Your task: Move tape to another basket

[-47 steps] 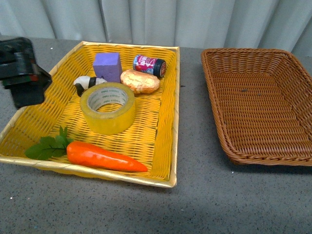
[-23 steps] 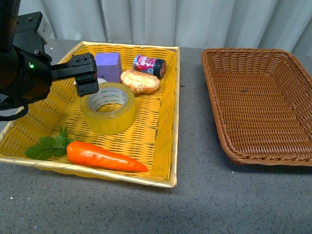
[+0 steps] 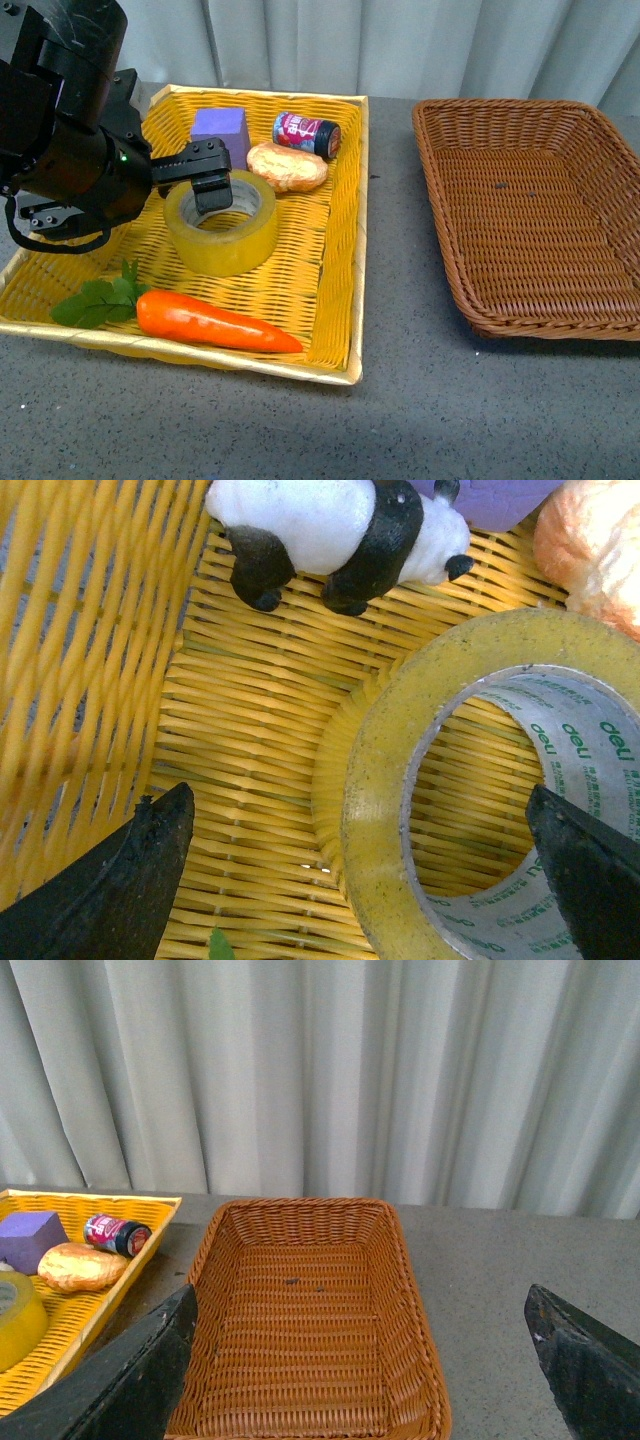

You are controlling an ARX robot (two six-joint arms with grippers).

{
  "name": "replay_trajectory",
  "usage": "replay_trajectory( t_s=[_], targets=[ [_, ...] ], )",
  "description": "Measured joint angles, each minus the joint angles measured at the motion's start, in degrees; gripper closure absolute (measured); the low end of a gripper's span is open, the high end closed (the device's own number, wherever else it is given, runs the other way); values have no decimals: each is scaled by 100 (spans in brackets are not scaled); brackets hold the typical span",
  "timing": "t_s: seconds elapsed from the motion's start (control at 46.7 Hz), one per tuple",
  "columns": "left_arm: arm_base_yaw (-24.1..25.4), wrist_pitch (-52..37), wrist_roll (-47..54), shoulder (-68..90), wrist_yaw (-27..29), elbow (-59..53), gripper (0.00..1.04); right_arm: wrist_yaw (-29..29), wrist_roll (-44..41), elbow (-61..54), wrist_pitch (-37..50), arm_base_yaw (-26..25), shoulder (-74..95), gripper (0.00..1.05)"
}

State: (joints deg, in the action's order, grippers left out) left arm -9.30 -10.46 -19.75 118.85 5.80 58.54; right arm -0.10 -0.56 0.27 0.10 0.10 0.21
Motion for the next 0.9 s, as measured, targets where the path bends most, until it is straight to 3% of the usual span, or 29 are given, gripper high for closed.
replay_trajectory(
  t_s=[0.214, 0.685, 0.899],
  targets=[
    [-9, 153, -7, 208, 4, 105, 8, 0, 0, 0, 0, 0, 0, 9],
    [-33, 59, -66, 221, -44, 170, 86, 0, -2, -2, 0, 0, 0, 9],
    [-114, -114, 472, 66, -208, 164, 88, 0, -2, 0, 0, 0, 0, 9]
  ],
)
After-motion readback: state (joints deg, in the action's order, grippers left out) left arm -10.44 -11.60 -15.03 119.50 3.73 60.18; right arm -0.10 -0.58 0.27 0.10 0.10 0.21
